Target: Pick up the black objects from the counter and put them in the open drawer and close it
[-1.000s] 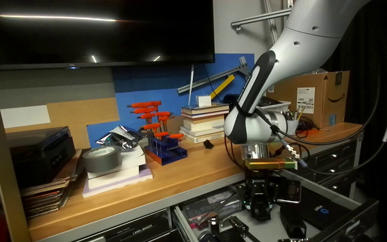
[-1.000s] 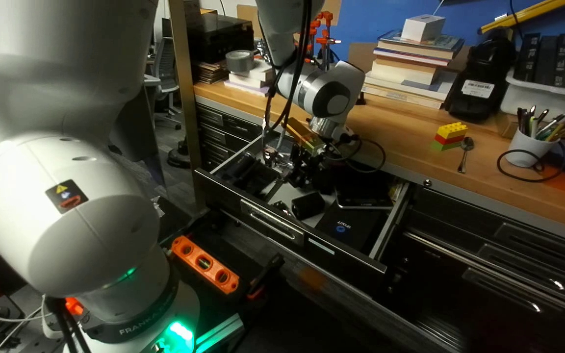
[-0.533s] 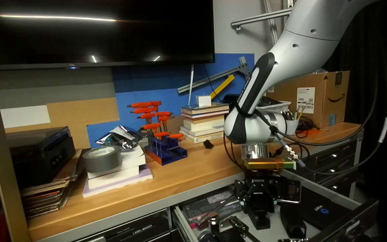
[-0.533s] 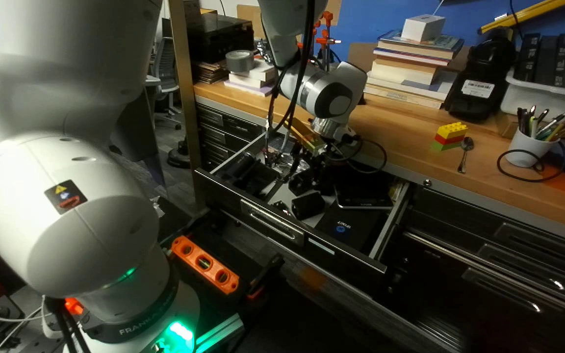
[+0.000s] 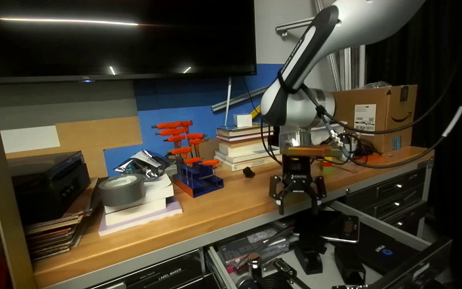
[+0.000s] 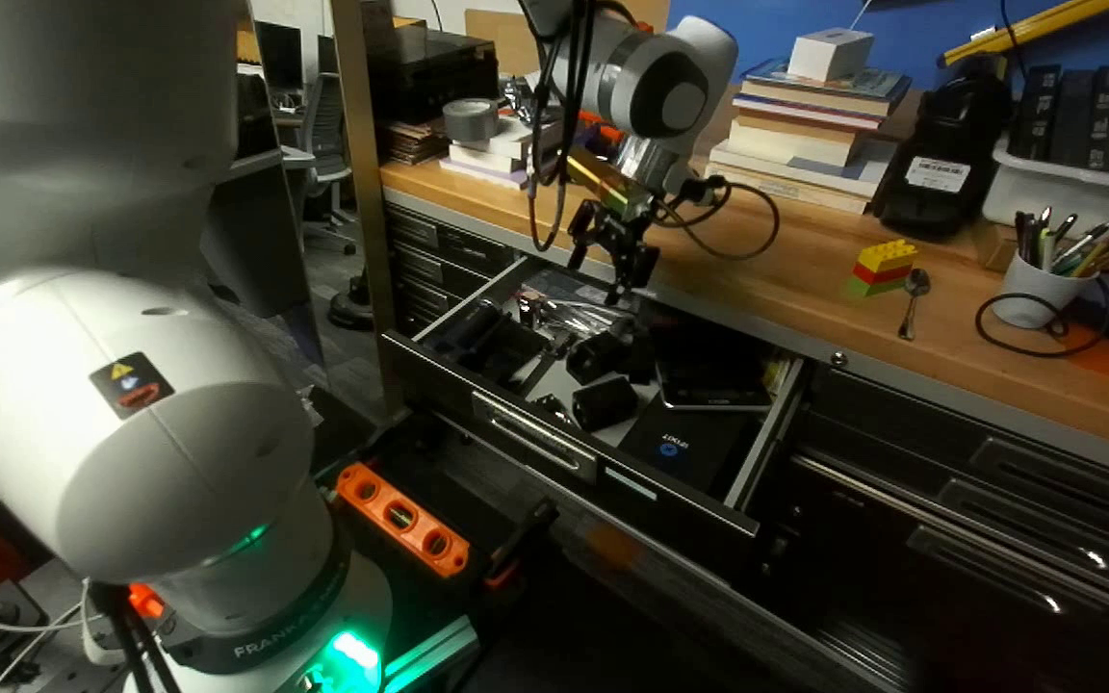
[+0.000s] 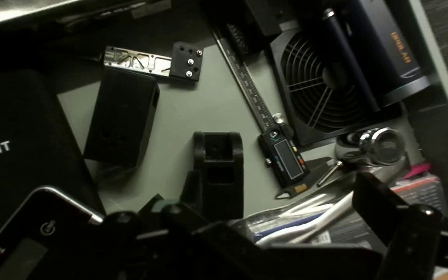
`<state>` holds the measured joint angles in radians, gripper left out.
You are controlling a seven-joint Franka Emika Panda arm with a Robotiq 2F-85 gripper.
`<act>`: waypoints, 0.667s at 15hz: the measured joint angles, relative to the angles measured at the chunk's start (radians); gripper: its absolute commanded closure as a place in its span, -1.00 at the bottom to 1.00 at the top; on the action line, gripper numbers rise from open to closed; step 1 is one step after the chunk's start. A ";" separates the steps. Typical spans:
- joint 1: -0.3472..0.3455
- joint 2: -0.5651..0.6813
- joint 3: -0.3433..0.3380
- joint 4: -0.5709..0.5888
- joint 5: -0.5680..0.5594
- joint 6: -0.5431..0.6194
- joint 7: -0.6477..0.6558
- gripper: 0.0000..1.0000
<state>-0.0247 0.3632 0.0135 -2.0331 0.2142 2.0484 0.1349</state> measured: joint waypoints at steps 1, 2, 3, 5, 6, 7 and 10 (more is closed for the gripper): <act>0.004 -0.032 0.001 0.014 0.000 -0.039 0.001 -1.00; 0.010 -0.060 0.002 0.031 0.000 -0.072 0.001 -1.00; 0.015 -0.084 0.004 0.050 -0.003 -0.099 0.001 -1.00; 0.032 -0.118 0.013 0.094 -0.031 -0.121 -0.008 -1.00; 0.041 -0.125 0.018 0.116 -0.051 -0.121 -0.019 -1.00; 0.050 -0.129 0.022 0.140 -0.072 -0.117 -0.032 -1.00; 0.073 -0.122 0.034 0.198 -0.131 -0.079 -0.078 -1.00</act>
<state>0.0486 0.2410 0.0473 -1.8349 0.0837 1.9697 0.0570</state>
